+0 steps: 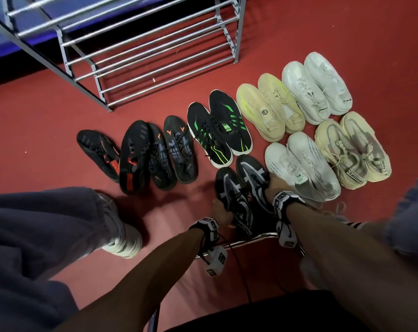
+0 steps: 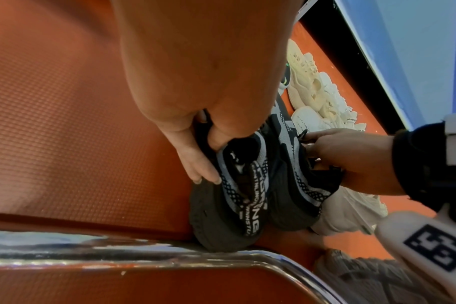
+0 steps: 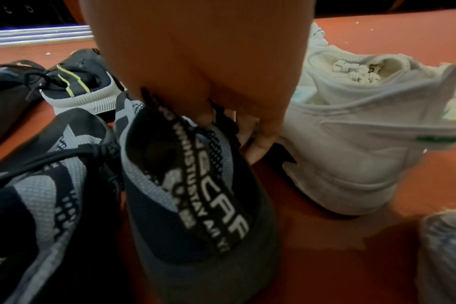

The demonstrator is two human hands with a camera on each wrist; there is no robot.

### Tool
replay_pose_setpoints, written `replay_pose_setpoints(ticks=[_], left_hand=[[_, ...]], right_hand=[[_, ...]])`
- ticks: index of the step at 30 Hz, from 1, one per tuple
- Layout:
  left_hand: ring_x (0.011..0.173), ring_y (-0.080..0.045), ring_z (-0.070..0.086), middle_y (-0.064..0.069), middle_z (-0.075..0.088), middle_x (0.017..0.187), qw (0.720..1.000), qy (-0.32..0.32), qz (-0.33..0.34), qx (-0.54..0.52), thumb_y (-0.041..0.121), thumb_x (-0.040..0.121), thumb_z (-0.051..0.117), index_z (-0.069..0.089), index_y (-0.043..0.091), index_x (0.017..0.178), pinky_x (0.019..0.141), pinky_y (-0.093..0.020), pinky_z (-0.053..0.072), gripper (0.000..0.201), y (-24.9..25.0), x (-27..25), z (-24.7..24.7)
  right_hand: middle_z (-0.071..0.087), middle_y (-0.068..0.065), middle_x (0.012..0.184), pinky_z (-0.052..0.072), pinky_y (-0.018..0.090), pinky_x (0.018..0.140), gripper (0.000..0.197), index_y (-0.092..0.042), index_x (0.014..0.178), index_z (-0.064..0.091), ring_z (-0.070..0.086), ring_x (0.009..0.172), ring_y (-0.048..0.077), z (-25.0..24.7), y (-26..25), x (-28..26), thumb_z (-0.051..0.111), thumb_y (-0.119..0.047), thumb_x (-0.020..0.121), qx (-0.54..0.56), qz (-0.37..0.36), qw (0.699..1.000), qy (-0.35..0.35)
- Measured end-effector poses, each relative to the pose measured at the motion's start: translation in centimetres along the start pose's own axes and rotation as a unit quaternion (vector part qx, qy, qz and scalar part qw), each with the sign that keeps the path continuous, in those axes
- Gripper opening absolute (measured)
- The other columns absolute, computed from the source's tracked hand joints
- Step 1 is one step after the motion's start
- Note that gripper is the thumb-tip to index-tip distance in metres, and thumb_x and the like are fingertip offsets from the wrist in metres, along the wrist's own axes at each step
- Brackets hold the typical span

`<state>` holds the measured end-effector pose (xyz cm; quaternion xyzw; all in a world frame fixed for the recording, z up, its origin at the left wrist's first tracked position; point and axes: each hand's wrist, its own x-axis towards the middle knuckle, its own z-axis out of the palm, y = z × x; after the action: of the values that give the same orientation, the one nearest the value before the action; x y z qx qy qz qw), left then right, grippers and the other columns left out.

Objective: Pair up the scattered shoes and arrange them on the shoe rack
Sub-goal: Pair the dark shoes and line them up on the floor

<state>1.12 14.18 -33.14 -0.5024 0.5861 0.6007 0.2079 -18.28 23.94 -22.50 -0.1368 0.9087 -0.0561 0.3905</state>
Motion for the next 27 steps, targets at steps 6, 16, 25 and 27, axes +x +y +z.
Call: replay_pose_setpoints(ticks=[6, 16, 25, 27], left_hand=[[0.101, -0.043, 0.068, -0.015, 0.057, 0.126, 0.999, 0.048, 0.002, -0.004, 0.038, 0.072, 0.075, 0.045, -0.001, 0.131, 0.071, -0.044, 0.062, 0.076, 3.5, -2.1, -0.7], [0.114, -0.041, 0.062, -0.024, 0.055, 0.129, 0.993, 0.096, 0.010, 0.073, 0.016, 0.089, 0.069, 0.035, -0.006, 0.138, 0.095, -0.046, 0.053, 0.063, 6.2, -5.3, -1.1], [0.107, -0.044, 0.064, -0.026, 0.064, 0.120, 0.985, 0.107, 0.094, 0.096, 0.013, 0.093, 0.064, 0.034, -0.007, 0.128, 0.078, -0.037, 0.045, 0.049, 7.0, -7.4, -0.6], [0.104, -0.046, 0.064, -0.026, 0.065, 0.117, 0.981, 0.129, 0.107, 0.096, 0.013, 0.094, 0.063, 0.036, -0.007, 0.131, 0.073, -0.034, 0.039, 0.050, 7.1, -7.5, -0.2]], right_hand=[[0.065, 0.018, 0.113, 0.048, 0.043, 0.088, 0.036, -0.010, 0.121, 0.048, 0.063, 0.107, 0.039, 0.0, -1.2, 0.1, 0.051, -0.012, 0.085, 0.005, -0.014, 1.000, 0.027], [0.064, 0.019, 0.120, 0.051, 0.044, 0.087, 0.032, -0.003, 0.126, 0.048, 0.062, 0.112, 0.037, 0.9, -1.9, -0.2, 0.049, -0.009, 0.094, -0.058, 0.004, 0.997, 0.048], [0.062, 0.019, 0.125, 0.048, 0.044, 0.096, 0.043, -0.008, 0.130, 0.051, 0.059, 0.117, 0.038, -1.6, -0.8, 0.5, 0.052, -0.014, 0.087, -0.040, -0.035, 0.998, 0.036], [0.061, 0.019, 0.127, 0.048, 0.044, 0.096, 0.046, -0.010, 0.132, 0.050, 0.059, 0.118, 0.038, -1.5, -1.0, 0.6, 0.053, -0.013, 0.087, -0.041, -0.027, 0.998, 0.033]])
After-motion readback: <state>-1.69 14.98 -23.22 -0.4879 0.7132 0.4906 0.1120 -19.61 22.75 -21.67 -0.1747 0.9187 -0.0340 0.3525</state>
